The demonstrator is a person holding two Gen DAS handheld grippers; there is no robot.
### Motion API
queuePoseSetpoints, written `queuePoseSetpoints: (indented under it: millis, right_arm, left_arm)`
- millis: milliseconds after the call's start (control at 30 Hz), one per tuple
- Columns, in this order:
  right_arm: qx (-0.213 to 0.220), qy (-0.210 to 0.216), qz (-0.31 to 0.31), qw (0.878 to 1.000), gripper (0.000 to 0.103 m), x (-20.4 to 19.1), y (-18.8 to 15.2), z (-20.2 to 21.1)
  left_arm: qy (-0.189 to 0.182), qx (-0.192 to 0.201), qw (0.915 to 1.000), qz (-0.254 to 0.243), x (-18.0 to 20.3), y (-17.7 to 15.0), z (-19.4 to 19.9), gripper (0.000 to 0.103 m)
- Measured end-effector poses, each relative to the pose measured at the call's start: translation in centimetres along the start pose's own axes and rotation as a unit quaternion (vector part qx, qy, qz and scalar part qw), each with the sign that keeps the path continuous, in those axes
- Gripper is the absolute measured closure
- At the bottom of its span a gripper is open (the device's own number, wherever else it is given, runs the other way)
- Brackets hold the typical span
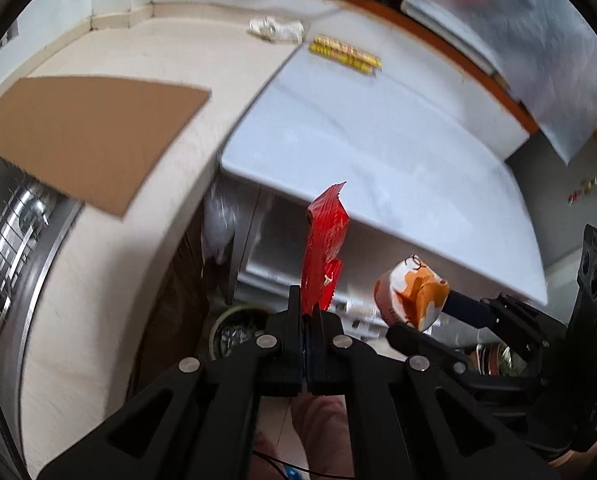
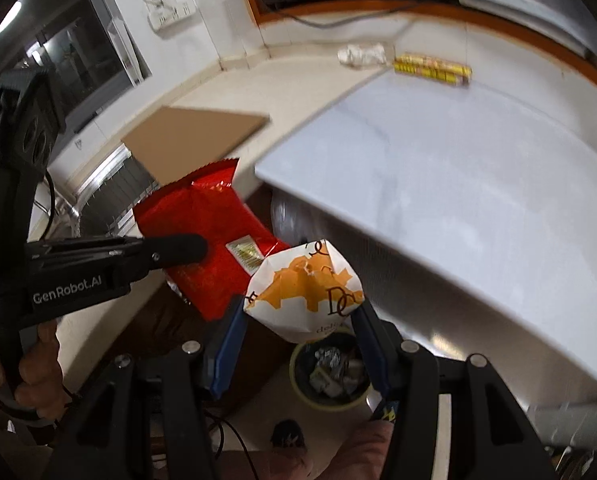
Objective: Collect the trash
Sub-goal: 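Carry the red packet and paper bag down over the bin and open both tools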
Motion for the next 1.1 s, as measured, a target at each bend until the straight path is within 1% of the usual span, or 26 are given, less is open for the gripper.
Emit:
queuePoseSetpoints:
  millis: [100, 267, 367, 433, 500, 600, 833, 933, 1000, 1100]
  right_arm:
    - [-0.022, -0.009, -0.006, 1.0, 0.049, 0.6, -2.2, -1.2]
    - [-0.055, -0.021, -0.008, 0.998, 0.049, 2.6, -5.2, -4.3]
    - [-0.071, -0.025, -0.005, 0.997, 0.049, 4.4, -7.0, -6.8]
    - [-0.086, -0.02, -0.007, 0.996, 0.049, 5.6, -8.2, -8.7]
    - [-0.095, -0.018, 0.001, 0.995, 0.049, 6.8, -9.5, -10.7]
    - [-0.108, -0.017, 0.014, 0.994, 0.049, 8.4, -11.6, -14.0]
    - [-0.137, -0.015, -0.002, 0.99, 0.049, 12.1, -15.5, -22.9]
    - [-0.147, -0.007, -0.012, 0.989, 0.048, 13.0, -16.5, -26.7]
    - [-0.155, -0.004, -0.016, 0.988, 0.048, 13.4, -17.2, -29.2]
    - [-0.165, 0.0, -0.017, 0.986, 0.047, 14.0, -18.2, -32.3]
  left_arm:
    - [-0.002, -0.019, 0.9998, 0.006, 0.2, -1.6, -1.6, 0.103]
    - [0.0, -0.059, 0.998, 0.025, 0.5, -4.6, -5.6, 0.103]
    - [0.004, -0.078, 0.996, 0.043, 0.4, -6.9, -8.7, 0.103]
    - [0.001, -0.092, 0.9938, 0.063, 0.2, -8.6, -11.3, 0.103]
    - [0.0, -0.097, 0.9923, 0.077, -0.1, -10.0, -13.4, 0.103]
    - [-0.001, -0.094, 0.9908, 0.098, -1.0, -12.2, -17.0, 0.103]
    - [0.02, -0.105, 0.9873, 0.117, -4.1, -16.4, -25.7, 0.103]
    - [0.024, -0.116, 0.9853, 0.123, -5.3, -18.1, -29.4, 0.101]
    - [0.03, -0.126, 0.9844, 0.119, -5.9, -18.9, -31.5, 0.097]
    - [0.035, -0.143, 0.9824, 0.116, -6.4, -20.2, -34.2, 0.084]
Point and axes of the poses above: each gripper's, at about its wrist camera, not at the fingertips, and z roughly against the way its jaws point, x to its right, y to its top, the point moved 4 cm from there along -z, roughly the way its jaws point, and after that the axes turned 12 degrees about -z, right-handed, at the moved point
